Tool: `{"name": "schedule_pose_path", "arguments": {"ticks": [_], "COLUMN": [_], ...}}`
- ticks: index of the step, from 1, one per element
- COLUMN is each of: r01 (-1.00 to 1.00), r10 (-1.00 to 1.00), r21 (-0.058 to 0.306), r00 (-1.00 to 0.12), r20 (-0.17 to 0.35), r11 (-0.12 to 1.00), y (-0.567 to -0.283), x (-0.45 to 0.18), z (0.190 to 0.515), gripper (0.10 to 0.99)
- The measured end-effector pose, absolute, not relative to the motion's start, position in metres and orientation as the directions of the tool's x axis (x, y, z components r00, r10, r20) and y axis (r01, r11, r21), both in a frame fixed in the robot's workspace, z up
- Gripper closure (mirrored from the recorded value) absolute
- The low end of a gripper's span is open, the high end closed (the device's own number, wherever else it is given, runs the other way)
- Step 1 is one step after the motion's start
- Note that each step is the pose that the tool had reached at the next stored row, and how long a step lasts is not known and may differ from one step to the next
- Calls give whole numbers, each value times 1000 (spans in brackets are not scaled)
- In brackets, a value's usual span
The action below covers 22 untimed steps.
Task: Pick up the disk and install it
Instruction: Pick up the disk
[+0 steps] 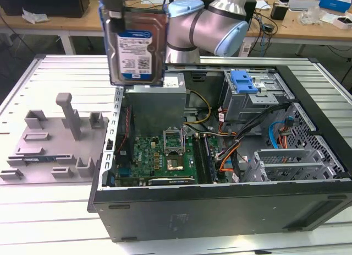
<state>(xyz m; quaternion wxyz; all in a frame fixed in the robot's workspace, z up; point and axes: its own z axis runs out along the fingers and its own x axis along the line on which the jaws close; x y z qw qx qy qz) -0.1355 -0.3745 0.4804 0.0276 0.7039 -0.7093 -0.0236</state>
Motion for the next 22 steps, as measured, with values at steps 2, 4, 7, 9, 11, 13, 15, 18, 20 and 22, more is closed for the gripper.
{"name": "schedule_pose_path", "arguments": {"ticks": [2,4,7,9,11,13,15,18,20,22], "r01": [-997,-997,-997,-997,-997,-997,-997,-997,-997,-997], "r10": [-1000,-1000,-1000,-1000,-1000,-1000,-1000,-1000,-1000,-1000], "r21": [73,73,73,73,73,73,74,74,74,74], "r00": [-7,-7,-8,-7,-8,-8,-7,-7,-7,-8], "r20": [8,11,16,18,20,21,23,25,27,29], "r11": [8,8,9,9,9,9,9,9,9,10], "y": [-383,-395,-410,-419,-425,-430,-435,-442,-447,-452], "x": [-126,-119,-105,-92,-82,-74,-66,-55,-46,-39], "z": [480,480,480,480,480,480,480,480,480,480], "gripper": [722,722,722,722,722,722,722,722,722,722]}}
